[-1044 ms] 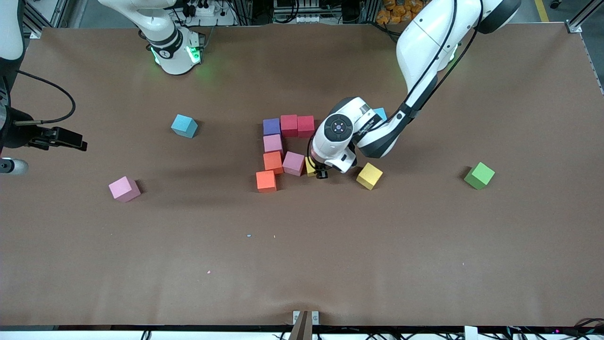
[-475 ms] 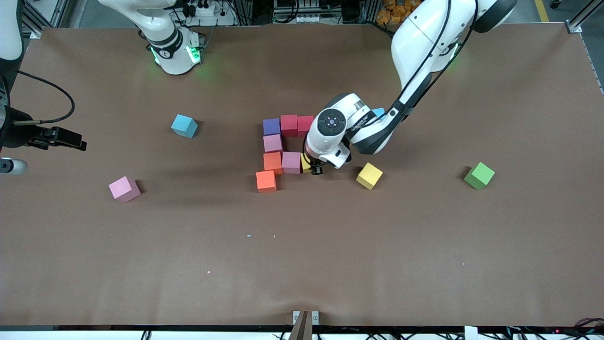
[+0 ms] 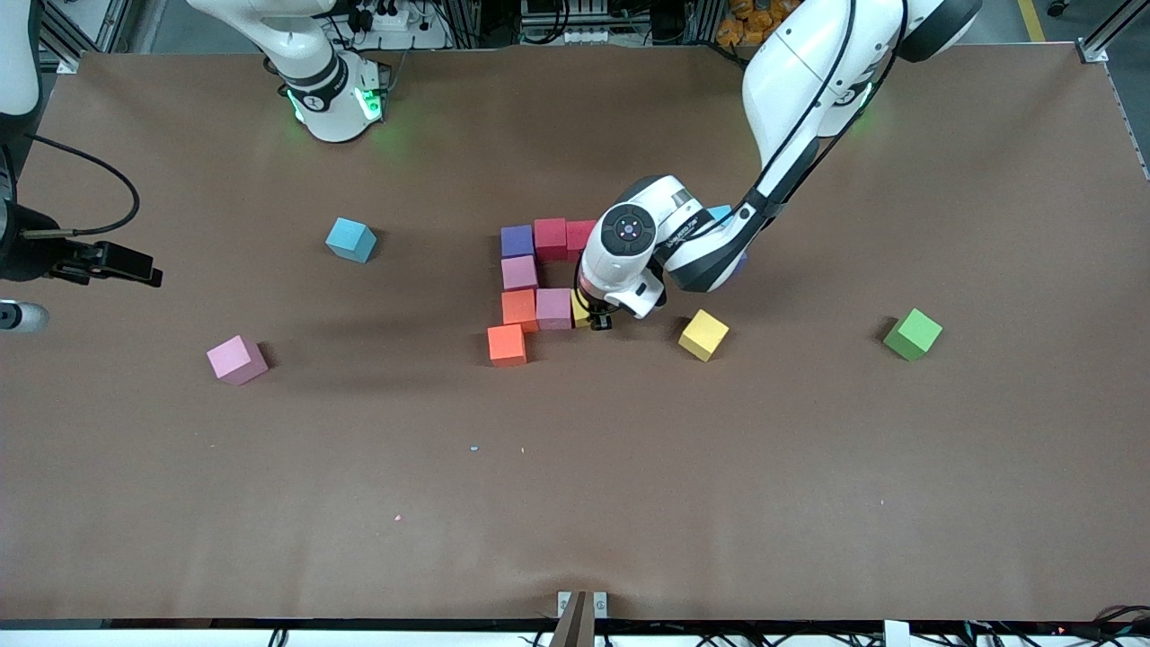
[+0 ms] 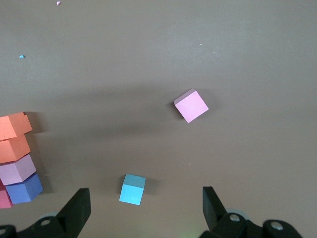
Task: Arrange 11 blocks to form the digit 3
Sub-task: 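Lower the yellow cube beside the pink cube with the left gripper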
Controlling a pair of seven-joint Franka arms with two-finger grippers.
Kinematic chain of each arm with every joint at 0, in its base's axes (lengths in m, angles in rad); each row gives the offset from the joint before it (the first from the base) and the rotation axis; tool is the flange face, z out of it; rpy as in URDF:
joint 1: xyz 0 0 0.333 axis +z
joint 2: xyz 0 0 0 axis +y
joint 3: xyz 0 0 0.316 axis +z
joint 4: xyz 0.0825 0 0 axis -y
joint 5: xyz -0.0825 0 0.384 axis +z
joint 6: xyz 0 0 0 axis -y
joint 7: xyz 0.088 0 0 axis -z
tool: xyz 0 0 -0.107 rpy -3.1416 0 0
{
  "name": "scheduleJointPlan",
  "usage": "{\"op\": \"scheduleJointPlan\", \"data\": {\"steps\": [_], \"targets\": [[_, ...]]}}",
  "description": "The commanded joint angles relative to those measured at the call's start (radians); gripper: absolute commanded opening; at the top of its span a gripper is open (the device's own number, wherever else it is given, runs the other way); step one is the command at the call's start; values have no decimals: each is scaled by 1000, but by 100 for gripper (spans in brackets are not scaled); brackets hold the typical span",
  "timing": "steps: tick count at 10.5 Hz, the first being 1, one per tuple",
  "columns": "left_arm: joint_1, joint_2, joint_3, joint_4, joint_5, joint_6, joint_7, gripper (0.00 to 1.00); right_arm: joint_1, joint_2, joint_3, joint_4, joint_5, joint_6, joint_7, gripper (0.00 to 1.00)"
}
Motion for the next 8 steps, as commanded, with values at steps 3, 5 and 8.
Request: {"op": "scheduleJointPlan", "data": {"steps": [3,5,8], "targets": [[-12,-11,4,-26,22,17,-28,0,-14,-3,4,5,20,-10,-3,100],[-15,-12,4,-23,21,17,-28,0,-14,-3,4,5,20,-10,-3,100],[-21,-9,4,-21,21,18,-28,0,-14,-3,4,5,20,-10,-3,100]]}}
